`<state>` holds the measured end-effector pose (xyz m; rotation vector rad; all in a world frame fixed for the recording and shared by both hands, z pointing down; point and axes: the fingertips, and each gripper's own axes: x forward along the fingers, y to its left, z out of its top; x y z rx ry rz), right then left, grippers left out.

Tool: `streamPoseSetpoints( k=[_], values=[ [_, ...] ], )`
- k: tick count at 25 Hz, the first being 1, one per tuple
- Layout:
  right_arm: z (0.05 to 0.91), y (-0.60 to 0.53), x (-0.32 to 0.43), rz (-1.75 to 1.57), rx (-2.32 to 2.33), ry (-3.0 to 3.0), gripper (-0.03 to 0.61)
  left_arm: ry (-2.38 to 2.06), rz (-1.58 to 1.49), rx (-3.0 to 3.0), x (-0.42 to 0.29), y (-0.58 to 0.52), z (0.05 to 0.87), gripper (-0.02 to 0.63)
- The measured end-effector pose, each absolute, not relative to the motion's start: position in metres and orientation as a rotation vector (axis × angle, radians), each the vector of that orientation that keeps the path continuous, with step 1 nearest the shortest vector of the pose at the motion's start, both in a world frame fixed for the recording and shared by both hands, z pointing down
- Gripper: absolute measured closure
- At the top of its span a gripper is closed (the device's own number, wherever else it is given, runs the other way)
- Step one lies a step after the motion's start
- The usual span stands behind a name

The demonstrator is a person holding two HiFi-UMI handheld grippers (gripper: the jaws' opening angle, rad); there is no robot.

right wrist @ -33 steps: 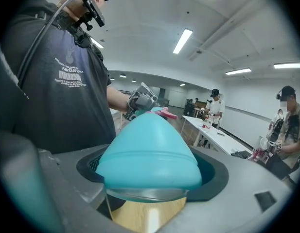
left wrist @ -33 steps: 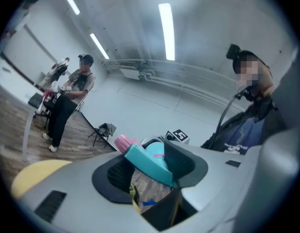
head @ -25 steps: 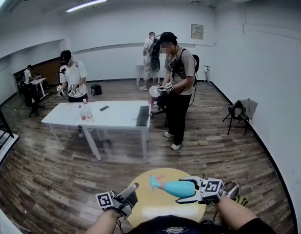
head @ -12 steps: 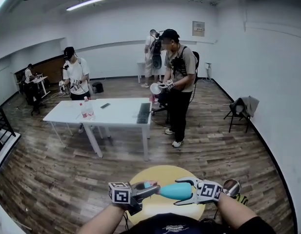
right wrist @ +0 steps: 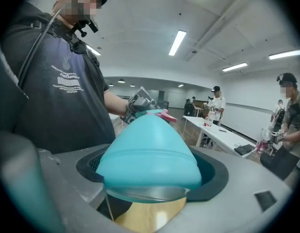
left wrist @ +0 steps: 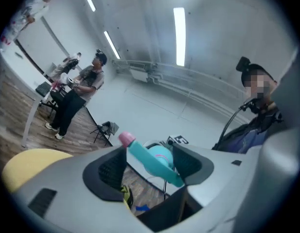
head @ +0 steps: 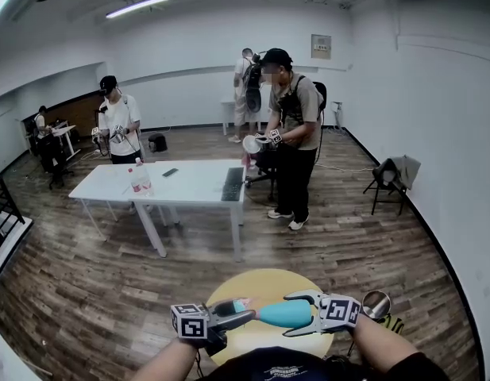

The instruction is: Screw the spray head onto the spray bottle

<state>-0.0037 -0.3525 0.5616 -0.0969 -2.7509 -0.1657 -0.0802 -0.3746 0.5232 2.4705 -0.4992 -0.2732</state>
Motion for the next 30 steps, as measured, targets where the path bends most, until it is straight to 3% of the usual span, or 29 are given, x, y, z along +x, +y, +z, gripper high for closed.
streamPoseSetpoints(
  k=[1,4,7,9,14,16,20,25,30],
  values=[
    [0.562,-0.359,-0.001,-0.125,-0.067,-2.774,0.118,-0.538,-0.406,2.400,-0.103,-0.379,0.520,0.268],
    [0.560,-0.388,0.022,0.022,0.082,-2.854,0.118,-0.711,-0.865,2.106,-0.205,-0.392,0.522,0.249],
    [0.561,-0.405,0.040,0.047,0.157,-2.860,0.117,-0.833,-0.932,2.039,-0.259,-0.389,0.533,0.249],
    [0.563,-0.400,0.033,-0.009,0.128,-2.830,0.117,-0.794,-0.821,2.110,-0.240,-0.388,0.532,0.249],
    [0.560,-0.364,-0.019,-0.186,-0.051,-2.765,0.117,-0.444,-0.450,2.351,-0.106,-0.379,0.514,0.249],
    [0.559,-0.357,-0.026,-0.211,-0.079,-2.759,0.117,-0.432,-0.273,2.489,-0.074,-0.376,0.514,0.337],
    [0.561,-0.350,-0.008,-0.226,-0.085,-2.732,0.118,-0.392,-0.006,2.673,-0.047,-0.361,0.526,0.350],
    [0.579,-0.342,0.007,-0.189,-0.108,-2.700,0.118,-0.385,0.066,2.723,-0.032,-0.351,0.544,0.351],
    [0.571,-0.345,-0.002,-0.068,-0.131,-2.772,0.118,-0.424,-0.154,2.540,-0.055,-0.362,0.538,0.324]
  ],
)
